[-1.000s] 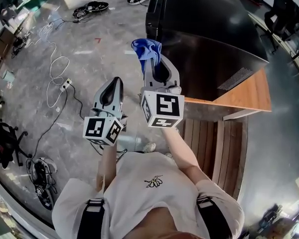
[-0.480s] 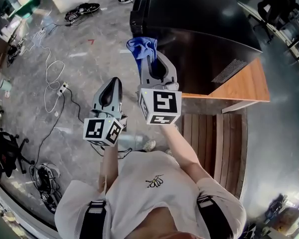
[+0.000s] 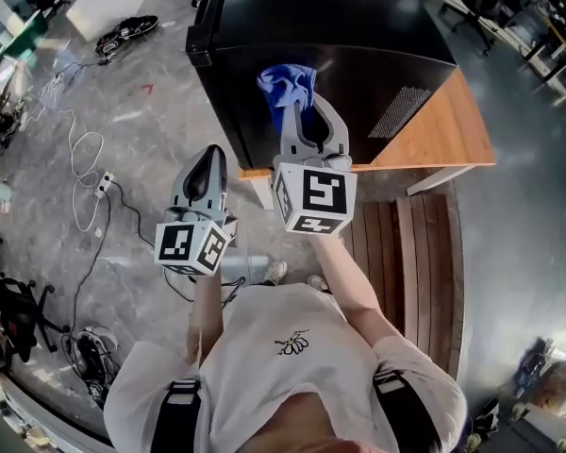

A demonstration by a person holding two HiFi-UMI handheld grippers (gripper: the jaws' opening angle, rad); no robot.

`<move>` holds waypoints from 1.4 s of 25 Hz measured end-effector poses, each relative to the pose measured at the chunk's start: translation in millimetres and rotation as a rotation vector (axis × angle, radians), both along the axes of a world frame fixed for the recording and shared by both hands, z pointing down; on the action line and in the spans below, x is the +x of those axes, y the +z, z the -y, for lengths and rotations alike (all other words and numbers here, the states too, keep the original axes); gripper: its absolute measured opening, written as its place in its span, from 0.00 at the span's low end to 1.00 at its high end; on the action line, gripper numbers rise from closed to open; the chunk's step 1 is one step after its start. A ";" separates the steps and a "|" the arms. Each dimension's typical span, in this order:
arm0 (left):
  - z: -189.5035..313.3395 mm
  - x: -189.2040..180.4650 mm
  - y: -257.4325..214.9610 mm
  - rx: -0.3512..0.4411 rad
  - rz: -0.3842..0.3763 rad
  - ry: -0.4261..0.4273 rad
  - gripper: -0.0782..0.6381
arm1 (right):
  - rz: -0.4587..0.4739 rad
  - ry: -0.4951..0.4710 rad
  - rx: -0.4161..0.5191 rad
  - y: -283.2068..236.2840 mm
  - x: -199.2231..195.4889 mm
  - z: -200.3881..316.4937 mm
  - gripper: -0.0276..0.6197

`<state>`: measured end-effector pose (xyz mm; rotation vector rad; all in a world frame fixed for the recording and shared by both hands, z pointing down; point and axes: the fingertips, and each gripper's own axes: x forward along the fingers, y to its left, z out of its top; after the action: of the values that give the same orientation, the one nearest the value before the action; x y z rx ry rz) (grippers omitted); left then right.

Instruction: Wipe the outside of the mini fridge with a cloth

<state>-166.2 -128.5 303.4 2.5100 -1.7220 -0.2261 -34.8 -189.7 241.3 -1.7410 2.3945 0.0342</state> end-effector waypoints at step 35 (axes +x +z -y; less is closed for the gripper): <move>6.9 93.6 -4.7 0.029 -0.012 0.083 0.12 | -0.018 0.487 -0.078 22.6 274.8 10.2 0.14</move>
<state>-72.7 -135.4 298.7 2.5883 -1.6175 -0.2610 239.9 -199.8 263.8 -2.3240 1.9470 0.0210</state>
